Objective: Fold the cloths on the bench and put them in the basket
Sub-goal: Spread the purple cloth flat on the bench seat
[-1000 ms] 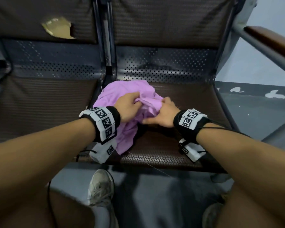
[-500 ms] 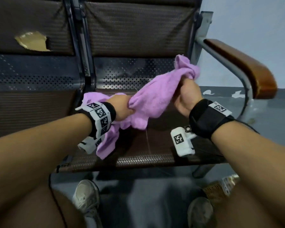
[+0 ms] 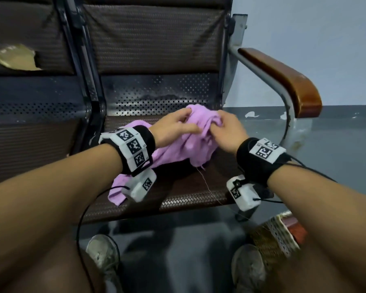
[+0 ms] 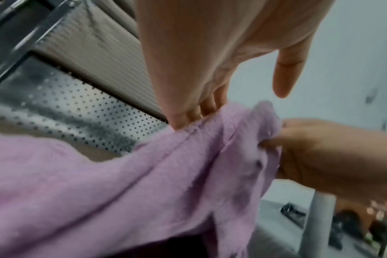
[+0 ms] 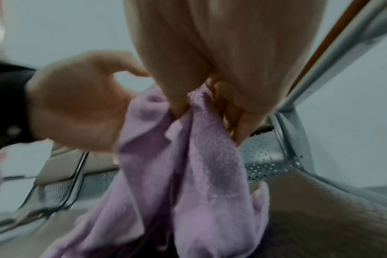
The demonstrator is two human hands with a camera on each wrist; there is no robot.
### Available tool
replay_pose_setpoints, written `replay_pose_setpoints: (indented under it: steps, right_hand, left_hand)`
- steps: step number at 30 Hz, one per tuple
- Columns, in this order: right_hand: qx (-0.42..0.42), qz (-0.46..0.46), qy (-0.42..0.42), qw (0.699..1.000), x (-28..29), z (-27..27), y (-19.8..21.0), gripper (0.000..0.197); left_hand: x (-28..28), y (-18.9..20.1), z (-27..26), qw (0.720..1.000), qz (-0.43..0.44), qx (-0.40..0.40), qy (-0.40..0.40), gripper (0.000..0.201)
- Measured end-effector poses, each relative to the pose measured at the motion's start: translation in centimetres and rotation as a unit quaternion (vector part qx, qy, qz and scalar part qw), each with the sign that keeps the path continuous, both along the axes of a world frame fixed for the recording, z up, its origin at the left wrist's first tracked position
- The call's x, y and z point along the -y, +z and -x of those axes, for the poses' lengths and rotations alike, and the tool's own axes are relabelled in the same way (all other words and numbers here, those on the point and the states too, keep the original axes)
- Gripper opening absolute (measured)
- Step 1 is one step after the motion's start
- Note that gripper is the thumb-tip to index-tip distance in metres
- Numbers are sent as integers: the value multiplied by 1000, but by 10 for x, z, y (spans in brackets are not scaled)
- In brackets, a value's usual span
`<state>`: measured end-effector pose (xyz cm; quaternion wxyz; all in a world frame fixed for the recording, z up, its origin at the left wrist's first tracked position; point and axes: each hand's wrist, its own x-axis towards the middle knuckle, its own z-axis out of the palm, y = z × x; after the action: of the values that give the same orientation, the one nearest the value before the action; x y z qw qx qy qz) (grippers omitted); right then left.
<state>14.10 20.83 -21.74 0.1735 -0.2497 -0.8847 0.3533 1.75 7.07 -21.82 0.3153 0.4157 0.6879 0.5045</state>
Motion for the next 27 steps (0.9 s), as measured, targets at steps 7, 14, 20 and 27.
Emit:
replay_pose_setpoints:
  steps: [7, 14, 20, 27]
  right_hand:
    - [-167, 128, -138, 968, -37, -4, 10, 18]
    - [139, -16, 67, 988, -29, -22, -13, 80]
    - [29, -98, 4, 995, -19, -7, -7, 33]
    - [-54, -74, -77, 993, -43, -21, 1, 22]
  left_hand:
    - [12, -36, 10, 932, 155, -296, 140, 32]
    - [1, -17, -2, 974, 49, -188, 114, 42]
    - [-12, -11, -5, 947, 65, -305, 69, 16]
    - [7, -22, 33, 859, 187, -427, 212, 21]
